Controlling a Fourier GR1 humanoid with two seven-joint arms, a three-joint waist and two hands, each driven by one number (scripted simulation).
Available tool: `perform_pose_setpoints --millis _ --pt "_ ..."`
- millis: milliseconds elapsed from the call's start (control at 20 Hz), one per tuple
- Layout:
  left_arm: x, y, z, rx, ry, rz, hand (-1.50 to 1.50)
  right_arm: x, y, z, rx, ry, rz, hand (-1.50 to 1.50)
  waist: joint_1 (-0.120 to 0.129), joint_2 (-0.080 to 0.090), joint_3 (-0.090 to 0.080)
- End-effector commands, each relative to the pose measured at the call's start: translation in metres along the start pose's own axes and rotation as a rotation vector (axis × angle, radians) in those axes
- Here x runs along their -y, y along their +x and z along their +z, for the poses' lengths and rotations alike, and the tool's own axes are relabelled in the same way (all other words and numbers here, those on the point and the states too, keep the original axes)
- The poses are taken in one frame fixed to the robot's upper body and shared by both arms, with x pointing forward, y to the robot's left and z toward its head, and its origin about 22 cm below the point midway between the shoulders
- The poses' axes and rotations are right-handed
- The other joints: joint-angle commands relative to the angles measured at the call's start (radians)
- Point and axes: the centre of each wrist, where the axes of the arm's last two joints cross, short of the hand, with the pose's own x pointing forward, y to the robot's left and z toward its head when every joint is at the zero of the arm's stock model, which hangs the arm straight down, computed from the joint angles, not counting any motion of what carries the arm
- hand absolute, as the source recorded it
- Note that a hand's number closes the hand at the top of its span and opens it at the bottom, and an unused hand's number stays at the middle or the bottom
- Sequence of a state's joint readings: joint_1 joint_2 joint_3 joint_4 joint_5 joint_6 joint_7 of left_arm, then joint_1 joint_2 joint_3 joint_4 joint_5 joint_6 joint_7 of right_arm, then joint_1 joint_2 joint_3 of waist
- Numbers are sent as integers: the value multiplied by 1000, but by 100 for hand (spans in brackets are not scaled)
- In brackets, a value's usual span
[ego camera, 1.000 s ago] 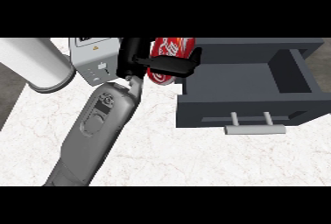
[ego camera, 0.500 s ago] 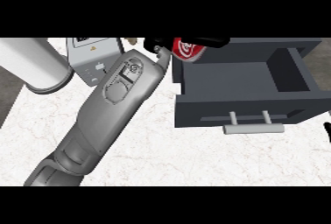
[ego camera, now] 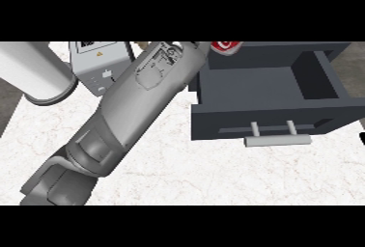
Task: Pick up the can, place it into the drawer and close the drawer
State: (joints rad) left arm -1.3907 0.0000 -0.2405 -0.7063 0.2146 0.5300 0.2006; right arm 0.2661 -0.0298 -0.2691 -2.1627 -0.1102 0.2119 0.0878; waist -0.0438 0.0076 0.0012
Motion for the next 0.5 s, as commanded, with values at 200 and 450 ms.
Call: perform_pose_setpoints --millis 200,450 --pt "11 -17 -4 -16 27 -54 150 -12 7 -6 6 23 -1 -150 -17 4 0" --pt "12 -13 -10 -38 18 -58 150 -8 5 -12 32 10 2 -150 -32 9 1"
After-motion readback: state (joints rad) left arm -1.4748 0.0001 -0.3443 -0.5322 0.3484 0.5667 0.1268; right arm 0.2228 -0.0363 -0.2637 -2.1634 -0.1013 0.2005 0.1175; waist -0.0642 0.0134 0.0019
